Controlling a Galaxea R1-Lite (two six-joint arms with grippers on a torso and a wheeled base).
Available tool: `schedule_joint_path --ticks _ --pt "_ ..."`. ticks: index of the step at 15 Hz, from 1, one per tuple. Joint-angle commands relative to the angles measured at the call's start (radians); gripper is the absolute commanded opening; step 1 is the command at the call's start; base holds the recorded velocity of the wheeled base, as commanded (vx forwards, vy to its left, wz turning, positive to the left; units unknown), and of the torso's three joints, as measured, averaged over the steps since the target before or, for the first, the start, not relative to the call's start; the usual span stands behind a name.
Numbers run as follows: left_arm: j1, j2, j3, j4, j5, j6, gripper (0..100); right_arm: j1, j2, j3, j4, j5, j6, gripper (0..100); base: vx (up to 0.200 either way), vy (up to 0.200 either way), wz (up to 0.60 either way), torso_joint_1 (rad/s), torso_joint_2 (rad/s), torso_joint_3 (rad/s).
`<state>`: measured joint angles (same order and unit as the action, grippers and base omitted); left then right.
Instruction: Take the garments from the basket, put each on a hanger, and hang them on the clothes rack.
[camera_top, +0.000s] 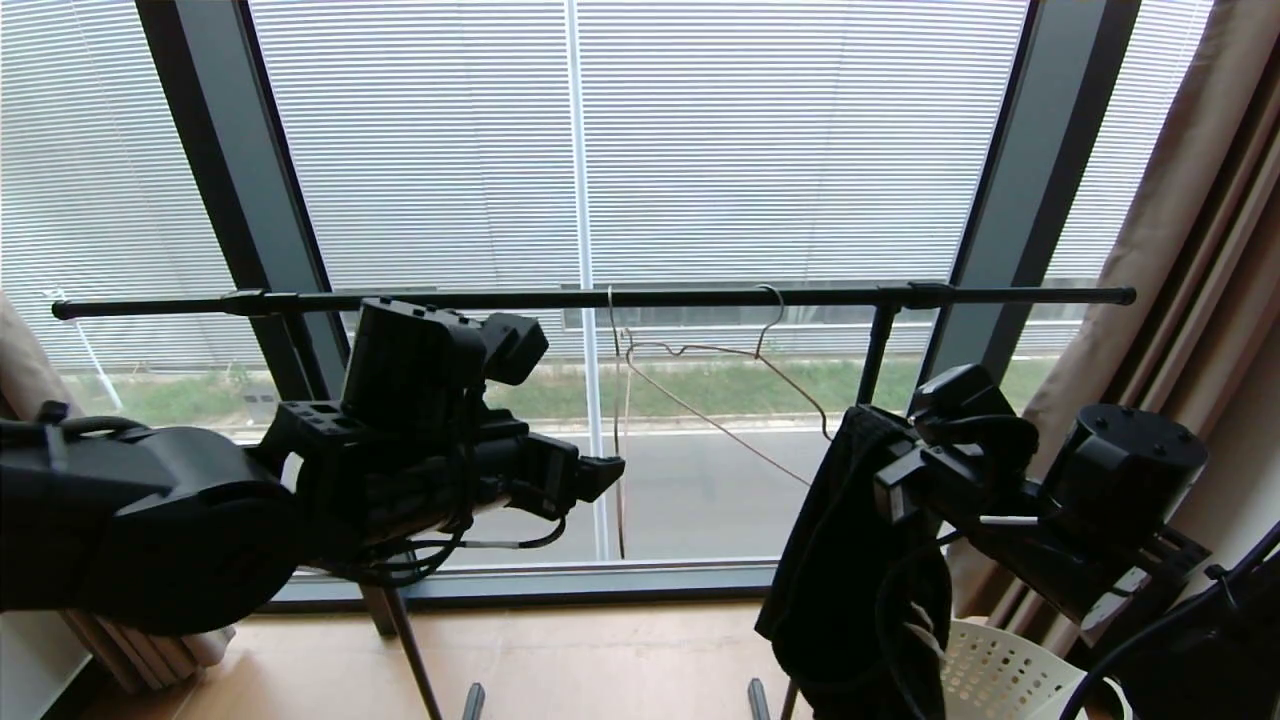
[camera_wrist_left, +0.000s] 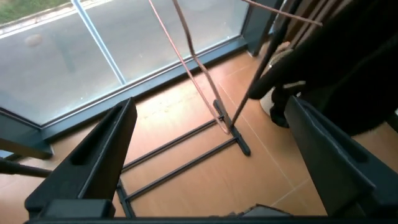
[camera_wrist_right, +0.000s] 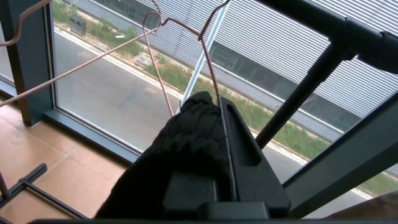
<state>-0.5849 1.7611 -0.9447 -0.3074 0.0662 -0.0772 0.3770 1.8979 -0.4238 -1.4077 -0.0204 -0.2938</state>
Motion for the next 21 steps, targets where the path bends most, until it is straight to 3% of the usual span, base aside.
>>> schedule_joint_path --ticks 1,5,6,7,11,15,21 --pt "0.02 0.172 -0.126 -0.021 0.024 -0.001 100 0.0 0.0 0.0 -0.001 0.0 -0.001 0 0.0 0.0 0.0 0.0 0.0 0.0" --pt "0.016 0.356 -0.312 -0.018 0.087 0.002 100 0.006 0.013 0.01 -0.001 0.0 -0.001 0 0.0 0.0 0.0 0.0 0.0 0.0" --pt "0.016 0.356 -0.312 -0.018 0.087 0.002 100 0.006 0.013 0.01 -0.001 0.0 -0.001 0 0.0 0.0 0.0 0.0 0.0 0.0" --pt "0.019 0.426 -0.359 -0.018 0.156 0.002 100 0.014 0.015 0.011 -0.001 -0.001 -0.001 0 0.0 0.0 0.0 0.0 0.0 0.0" --pt "0.022 0.422 -0.333 -0.018 0.277 0.001 100 0.016 0.017 0.011 -0.001 0.0 -0.002 0 0.0 0.0 0.0 0.0 0.0 0.0" --pt "0.02 0.382 -0.301 -0.021 0.287 0.002 100 0.017 0.017 0.011 -0.001 0.0 -0.002 0 0.0 0.0 0.0 0.0 0.0 0.0" --pt "0.036 0.463 -0.371 -0.021 0.282 0.005 100 0.017 0.015 0.022 -0.001 0.0 -0.002 0 0.0 0.0 0.0 0.0 0.0 0.0"
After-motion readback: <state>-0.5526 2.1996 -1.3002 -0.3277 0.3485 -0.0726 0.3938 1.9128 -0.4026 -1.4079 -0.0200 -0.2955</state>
